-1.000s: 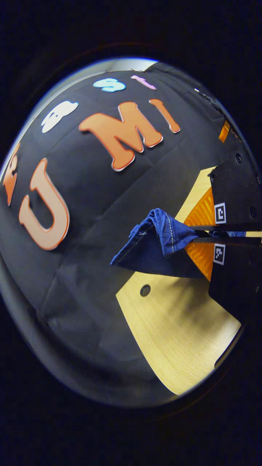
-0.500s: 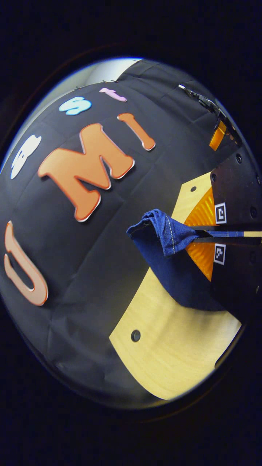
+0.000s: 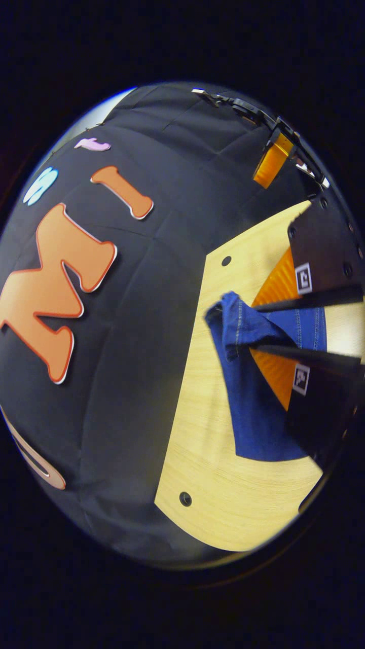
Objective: Grasp the waist and the cuffs of the jeans and fold them to make the two legs overlap; first hold the waist and fold one-third of the jeans toward the cuffs, then hold the cuffs and fold the remaining one-third in the same direction to finish folding.
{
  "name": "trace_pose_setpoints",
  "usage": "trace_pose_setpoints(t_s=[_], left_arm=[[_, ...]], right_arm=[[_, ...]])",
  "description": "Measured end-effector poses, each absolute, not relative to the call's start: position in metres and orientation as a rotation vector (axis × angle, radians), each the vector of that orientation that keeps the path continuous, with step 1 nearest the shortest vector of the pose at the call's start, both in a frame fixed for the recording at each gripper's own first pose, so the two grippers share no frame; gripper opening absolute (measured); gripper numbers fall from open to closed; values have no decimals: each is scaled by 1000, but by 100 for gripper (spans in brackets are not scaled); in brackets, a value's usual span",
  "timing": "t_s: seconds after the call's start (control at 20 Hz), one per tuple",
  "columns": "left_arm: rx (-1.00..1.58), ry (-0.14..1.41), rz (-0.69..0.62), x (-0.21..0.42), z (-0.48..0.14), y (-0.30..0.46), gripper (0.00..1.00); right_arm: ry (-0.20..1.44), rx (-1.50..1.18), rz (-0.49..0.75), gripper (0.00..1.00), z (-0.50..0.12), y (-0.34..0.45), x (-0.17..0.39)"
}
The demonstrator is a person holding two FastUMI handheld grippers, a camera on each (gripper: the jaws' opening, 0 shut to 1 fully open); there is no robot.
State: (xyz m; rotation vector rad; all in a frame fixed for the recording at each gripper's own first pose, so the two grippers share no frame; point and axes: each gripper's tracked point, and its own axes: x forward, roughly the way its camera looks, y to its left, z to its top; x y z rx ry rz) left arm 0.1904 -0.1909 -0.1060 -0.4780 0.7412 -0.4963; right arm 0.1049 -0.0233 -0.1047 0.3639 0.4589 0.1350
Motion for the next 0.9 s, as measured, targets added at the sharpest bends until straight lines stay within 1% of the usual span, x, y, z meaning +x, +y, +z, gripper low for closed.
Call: trace_pose_setpoints(t_s=[0.05,0.15,0.2,0.25,0.3,0.35,0.4,0.45,0.55,0.7,0.9], left_arm=[[-480,724,-505,191,-104,-191,36],[-464,678,-505,191,-94,-182,57],[-448,653,-501,192,-90,-175,72],[-431,632,-499,190,-84,-170,69],[-414,607,-495,188,-77,-166,81],[-398,583,-491,187,-67,-161,83],[-382,555,-485,186,-58,-156,88],[-366,525,-479,184,-49,-154,88],[-328,445,-454,181,-28,-141,96],[-274,319,-393,179,7,-120,96],[-237,191,-333,163,43,-96,96]], right_arm=[[452,361,134,90,-103,-25,105],[435,357,128,90,-100,-27,107],[425,353,124,90,-97,-29,107],[416,345,122,91,-95,-30,108],[405,332,119,92,-92,-30,108],[392,319,116,94,-89,-30,109],[375,301,113,95,-84,-30,109],[352,284,110,97,-77,-29,109],[283,239,102,98,-60,-28,109],[179,167,105,97,-33,-23,107],[96,109,115,96,-9,-17,96]])
